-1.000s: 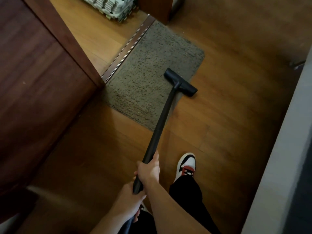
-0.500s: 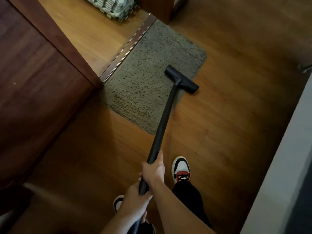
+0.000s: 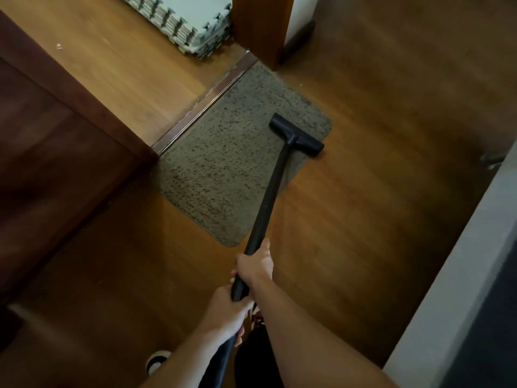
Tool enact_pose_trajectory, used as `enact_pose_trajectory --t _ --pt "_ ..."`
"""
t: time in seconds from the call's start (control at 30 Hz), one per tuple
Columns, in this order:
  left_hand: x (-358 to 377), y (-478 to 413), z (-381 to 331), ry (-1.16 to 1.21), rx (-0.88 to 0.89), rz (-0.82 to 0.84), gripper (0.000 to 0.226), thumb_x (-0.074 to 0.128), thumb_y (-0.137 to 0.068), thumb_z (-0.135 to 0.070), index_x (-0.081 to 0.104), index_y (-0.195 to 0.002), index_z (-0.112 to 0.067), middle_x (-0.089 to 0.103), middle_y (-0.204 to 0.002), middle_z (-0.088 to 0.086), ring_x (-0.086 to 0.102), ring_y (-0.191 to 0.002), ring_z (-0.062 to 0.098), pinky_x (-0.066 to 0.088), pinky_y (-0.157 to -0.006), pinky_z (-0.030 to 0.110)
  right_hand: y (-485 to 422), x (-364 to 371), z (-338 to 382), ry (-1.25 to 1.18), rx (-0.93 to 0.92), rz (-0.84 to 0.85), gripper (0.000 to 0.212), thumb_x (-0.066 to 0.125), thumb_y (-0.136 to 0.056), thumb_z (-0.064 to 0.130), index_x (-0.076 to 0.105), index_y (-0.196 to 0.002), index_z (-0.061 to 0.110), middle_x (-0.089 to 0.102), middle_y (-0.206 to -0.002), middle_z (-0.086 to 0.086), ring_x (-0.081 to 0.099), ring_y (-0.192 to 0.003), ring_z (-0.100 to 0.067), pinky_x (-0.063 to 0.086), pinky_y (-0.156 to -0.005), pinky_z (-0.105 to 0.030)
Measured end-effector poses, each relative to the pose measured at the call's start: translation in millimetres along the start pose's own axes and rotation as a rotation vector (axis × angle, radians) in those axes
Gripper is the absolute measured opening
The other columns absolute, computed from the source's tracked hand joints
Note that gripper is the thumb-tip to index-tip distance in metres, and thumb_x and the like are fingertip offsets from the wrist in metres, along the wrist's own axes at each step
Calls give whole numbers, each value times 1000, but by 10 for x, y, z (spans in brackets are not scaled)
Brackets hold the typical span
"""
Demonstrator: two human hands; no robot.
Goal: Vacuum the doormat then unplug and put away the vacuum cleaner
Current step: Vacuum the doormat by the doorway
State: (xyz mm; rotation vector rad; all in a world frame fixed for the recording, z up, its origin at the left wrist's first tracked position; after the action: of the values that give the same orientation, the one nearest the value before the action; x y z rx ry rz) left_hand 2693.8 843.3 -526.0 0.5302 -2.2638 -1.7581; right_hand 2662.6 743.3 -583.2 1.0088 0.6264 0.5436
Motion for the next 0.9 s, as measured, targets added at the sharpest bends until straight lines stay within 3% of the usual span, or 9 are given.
enact_pose_trajectory --t 0.13,0.23,0.37,0.5,0.63,0.77,0.9 --pt "13 50 -71 -8 53 -19 26 62 -95 -22 56 -77 -4 50 -60 11 45 -40 21 42 -40 27 -86 3 19 -50 -5 -20 79 59 -94 5 20 -157 31 65 -119 -21 62 -44 -12 62 -58 -36" --pt "-8 93 65 1 53 -35 24 61 -95 -20 57 -78 -3 50 -61 11 44 -39 20 40 -38 26 -30 81 -97 -66 9 -37 80 59 -93 5 20 -158 31 66 -118 -21 60 -41 -10 59 -53 -32" --pt "-46 158 430 7 13 -29 22 62 -94 -16 57 -78 -3 51 -55 7 44 -37 18 40 -38 25 136 231 -400 -45 18 -50 83 60 -95 6 15 -161 31 66 -116 -17 60 -41 -9 53 -48 -26" --pt "-136 251 828 -43 34 -11 23 60 -95 -19 56 -76 -6 50 -45 1 46 -36 17 43 -41 26 304 462 -727 -39 41 -37 82 59 -95 6 16 -160 33 67 -113 -17 60 -42 -11 57 -52 -30" --pt "-327 422 1252 -92 76 -11 21 57 -96 -22 56 -78 -12 51 -46 -1 48 -38 13 45 -44 26 563 749 -1026 -95 64 -18 74 57 -94 4 24 -156 29 62 -96 -12 58 -41 -11 56 -51 -31" --pt "-514 642 1734 -114 136 -20 14 56 -98 -27 60 -91 -15 57 -59 -1 53 -45 11 46 -48 25 923 1053 -1332 -170 90 -11 58 56 -96 3 36 -146 24 59 -80 -13 56 -41 -12 53 -47 -29" --pt "-766 822 2282 -182 216 -109 3 59 -93 -27 59 -91 -25 61 -72 -4 57 -56 7 45 -53 20 1252 1408 -1683 -210 100 14 41 57 -96 -1 45 -129 19 56 -77 -13 56 -52 -18 53 -48 -30"
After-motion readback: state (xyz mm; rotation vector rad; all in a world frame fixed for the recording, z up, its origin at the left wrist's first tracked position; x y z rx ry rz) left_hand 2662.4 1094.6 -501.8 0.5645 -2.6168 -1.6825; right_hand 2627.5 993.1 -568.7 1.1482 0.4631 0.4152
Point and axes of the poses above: each hand's wrist, its own y-axis away from the middle knuckle, its own x-axis out of the palm, z = x × y, the point moved 4 cm from there along -y, towards the middle knuckle
